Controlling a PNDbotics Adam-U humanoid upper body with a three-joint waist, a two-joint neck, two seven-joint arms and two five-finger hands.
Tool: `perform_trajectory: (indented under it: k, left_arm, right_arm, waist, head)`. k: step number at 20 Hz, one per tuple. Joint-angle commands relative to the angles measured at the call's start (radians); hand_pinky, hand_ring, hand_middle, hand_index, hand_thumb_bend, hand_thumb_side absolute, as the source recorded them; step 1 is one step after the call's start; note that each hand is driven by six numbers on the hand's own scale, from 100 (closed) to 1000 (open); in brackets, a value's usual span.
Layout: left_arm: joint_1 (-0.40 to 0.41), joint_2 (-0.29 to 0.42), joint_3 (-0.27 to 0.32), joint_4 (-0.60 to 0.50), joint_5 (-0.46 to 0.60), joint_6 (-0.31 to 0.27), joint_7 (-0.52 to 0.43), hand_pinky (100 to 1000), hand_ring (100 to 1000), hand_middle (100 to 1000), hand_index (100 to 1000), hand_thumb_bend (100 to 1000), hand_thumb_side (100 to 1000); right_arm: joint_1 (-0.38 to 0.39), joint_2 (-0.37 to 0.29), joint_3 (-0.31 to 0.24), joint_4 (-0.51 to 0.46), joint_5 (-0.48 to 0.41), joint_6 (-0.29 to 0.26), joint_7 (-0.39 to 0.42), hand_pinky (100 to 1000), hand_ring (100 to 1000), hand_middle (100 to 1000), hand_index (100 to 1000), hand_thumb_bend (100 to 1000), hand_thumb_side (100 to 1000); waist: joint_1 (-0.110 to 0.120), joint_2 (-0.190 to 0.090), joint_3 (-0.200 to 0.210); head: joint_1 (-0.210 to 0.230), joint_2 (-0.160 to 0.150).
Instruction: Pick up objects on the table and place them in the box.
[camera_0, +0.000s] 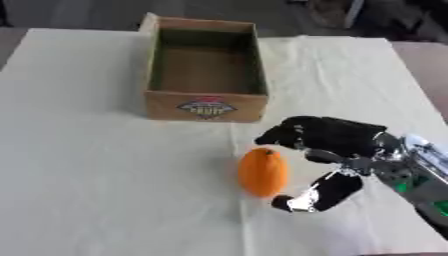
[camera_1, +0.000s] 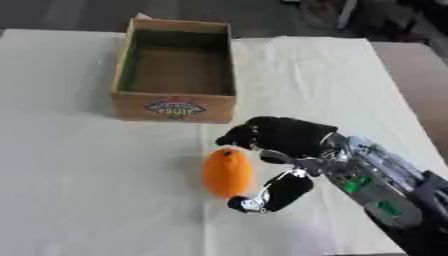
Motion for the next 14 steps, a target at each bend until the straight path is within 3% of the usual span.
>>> perform_trajectory:
  k: [1,14]
  left_arm:
    - [-0.005,0.012,-0.006,-0.019,-0.004,0.0,-0.009,414,491,503,596,100,669]
    - [-0.006,0.003,-0.009,-0.019,-0.01,-0.001,-0.023,413,491,503,594,100,672]
  right_arm:
    - [-0.012,-0.015,-0.016,-0.014,0.003,0.022,0.027,960,881,880,1000,428,740]
    - [-0.038,0.014,0.003,0.017,0.007,0.091,0.058,946,860,848,1000,365,768]
  waist:
    - [0.004,-0.012,0.001]
    - [0.003,0.0,0.012]
  head:
    - [-0.008,-0.015]
    - [-0.017,-0.017]
